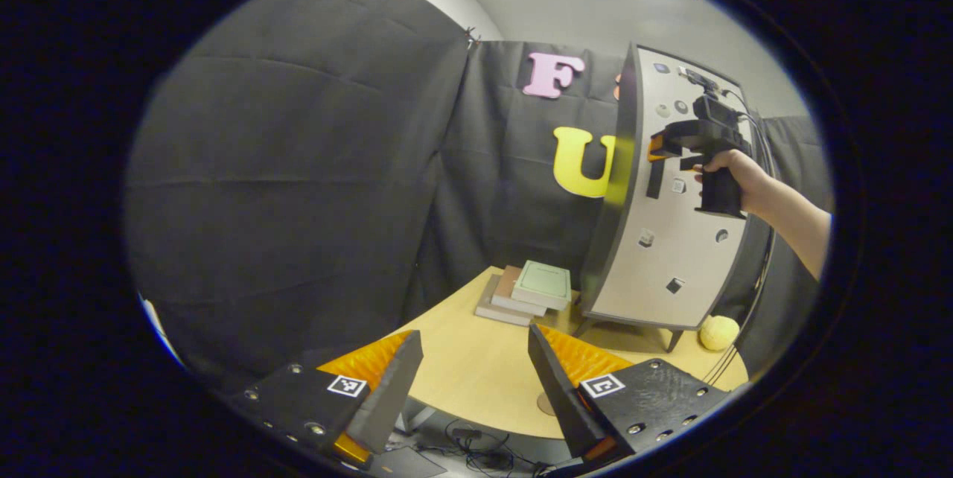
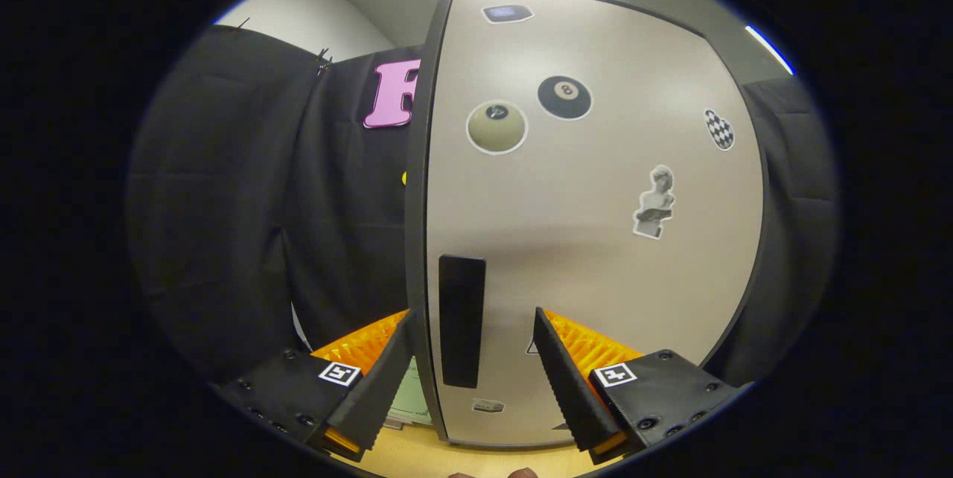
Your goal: Open the cabinet door with the right hand, grasp the bottle in the cabinet with the left hand and place it on the coaster, then close the cabinet door with the right hand.
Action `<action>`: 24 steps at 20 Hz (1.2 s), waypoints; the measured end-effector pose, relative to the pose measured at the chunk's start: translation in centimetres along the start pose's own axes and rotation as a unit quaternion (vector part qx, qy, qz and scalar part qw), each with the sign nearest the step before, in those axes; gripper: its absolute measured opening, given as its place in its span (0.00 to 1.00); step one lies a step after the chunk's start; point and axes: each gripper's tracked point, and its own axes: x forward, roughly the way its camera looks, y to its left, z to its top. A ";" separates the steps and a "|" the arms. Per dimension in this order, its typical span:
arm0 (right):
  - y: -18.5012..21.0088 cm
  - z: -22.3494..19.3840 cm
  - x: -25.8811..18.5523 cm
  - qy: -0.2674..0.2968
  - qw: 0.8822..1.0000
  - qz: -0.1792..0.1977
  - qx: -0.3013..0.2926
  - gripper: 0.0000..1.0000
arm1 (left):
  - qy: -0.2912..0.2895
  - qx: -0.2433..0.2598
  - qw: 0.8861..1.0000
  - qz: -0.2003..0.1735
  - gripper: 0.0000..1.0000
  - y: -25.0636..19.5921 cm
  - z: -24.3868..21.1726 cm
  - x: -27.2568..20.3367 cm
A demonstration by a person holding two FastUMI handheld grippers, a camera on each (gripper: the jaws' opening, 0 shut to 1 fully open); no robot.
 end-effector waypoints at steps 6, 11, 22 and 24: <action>0.4 0.1 2.2 0.004 1.000 -0.027 0.011 0.65 | 0.006 -0.006 0.999 0.032 0.88 2.7 -0.8 -0.3; 0.4 0.0 2.5 0.014 0.999 -0.030 0.030 0.35 | -0.003 0.012 1.000 0.028 0.88 2.5 -0.3 -0.4; 0.6 -0.5 1.5 0.033 0.997 0.036 0.062 0.22 | -0.013 -0.001 1.000 -0.009 0.87 0.2 1.7 -0.6; 0.6 -0.5 0.7 0.034 0.997 0.058 0.045 0.16 | -0.018 -0.018 1.000 -0.018 0.87 -0.6 2.6 -0.4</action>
